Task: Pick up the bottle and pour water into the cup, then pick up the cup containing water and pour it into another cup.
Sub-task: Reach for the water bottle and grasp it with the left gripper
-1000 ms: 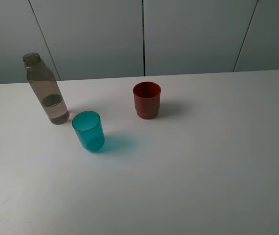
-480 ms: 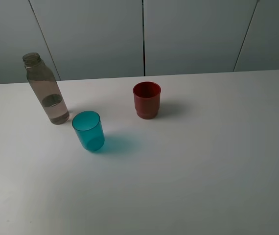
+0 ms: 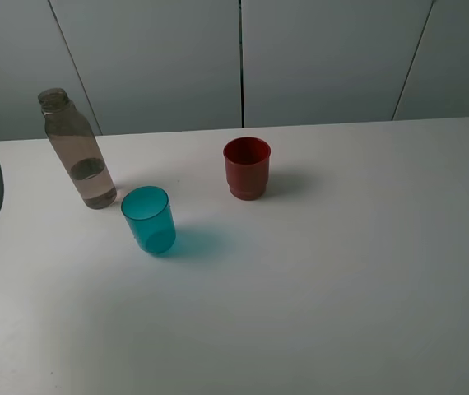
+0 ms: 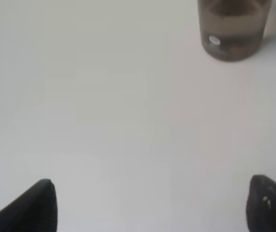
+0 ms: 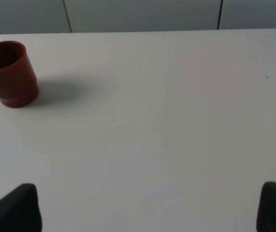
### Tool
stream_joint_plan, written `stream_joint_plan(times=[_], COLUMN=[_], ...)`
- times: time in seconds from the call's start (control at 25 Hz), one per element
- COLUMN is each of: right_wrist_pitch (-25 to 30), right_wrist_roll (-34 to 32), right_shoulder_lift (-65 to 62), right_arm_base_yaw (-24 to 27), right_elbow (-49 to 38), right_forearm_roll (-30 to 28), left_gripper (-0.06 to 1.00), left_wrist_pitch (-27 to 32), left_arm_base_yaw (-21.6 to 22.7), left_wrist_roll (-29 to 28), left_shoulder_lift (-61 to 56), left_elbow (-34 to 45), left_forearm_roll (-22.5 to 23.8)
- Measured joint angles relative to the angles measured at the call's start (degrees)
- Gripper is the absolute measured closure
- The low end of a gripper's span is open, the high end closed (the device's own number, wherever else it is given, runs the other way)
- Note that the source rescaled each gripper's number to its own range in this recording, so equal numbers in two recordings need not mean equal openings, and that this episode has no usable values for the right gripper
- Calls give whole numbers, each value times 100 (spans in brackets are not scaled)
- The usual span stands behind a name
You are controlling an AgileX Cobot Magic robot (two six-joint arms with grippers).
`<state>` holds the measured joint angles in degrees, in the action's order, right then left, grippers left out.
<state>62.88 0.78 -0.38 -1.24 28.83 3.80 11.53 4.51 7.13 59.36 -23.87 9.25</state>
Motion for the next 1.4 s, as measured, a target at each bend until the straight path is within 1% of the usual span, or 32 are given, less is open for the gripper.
stream_joint_plan(times=[0.08, 0.12, 0.2, 0.28, 0.48, 0.6, 0.76, 0.84, 0.96, 1.08, 1.16, 1.28, 1.4], right_wrist_pitch=[0, 0, 0, 0, 0, 0, 0, 0, 0, 0, 0, 0, 0], right_wrist_roll=[0, 0, 0, 0, 0, 0, 0, 0, 0, 0, 0, 0, 0], right_shoulder_lift=[0, 0, 0, 0, 0, 0, 0, 0, 0, 0, 0, 0, 0], right_arm_base_yaw=[0, 0, 0, 0, 0, 0, 0, 0, 0, 0, 0, 0, 0], right_elbow=[0, 0, 0, 0, 0, 0, 0, 0, 0, 0, 0, 0, 0], right_forearm_roll=[0, 0, 0, 0, 0, 0, 0, 0, 0, 0, 0, 0, 0], left_gripper=[-6, -6, -6, -6, -6, -6, -6, -6, -6, -6, -6, -6, -6], left_wrist_pitch=[-488, -619, -798, -893, -1435, -1584, -1647, -1783, -2185, -2671, -2835, -3048, -3463], left_arm_base_yaw=[0, 0, 0, 0, 0, 0, 0, 0, 0, 0, 14, 221, 625], left_wrist_roll=[-305, -528, -919, -1190, -2095, -2229, -2265, -2275, -2301, -2301, -2310, -2344, -2840], left_shoulder_lift=[11, 10, 61, 163, 667, 1018, 1334, 1476, 1839, 2262, 2477, 2647, 2671], left_elbow=[111, 152, 204, 228, 256, 256, 256, 256, 256, 256, 256, 256, 256], left_forearm_roll=[43, 70, 166, 357, 1267, 1599, 1850, 2134, 2691, 2887, 2988, 3320, 3689])
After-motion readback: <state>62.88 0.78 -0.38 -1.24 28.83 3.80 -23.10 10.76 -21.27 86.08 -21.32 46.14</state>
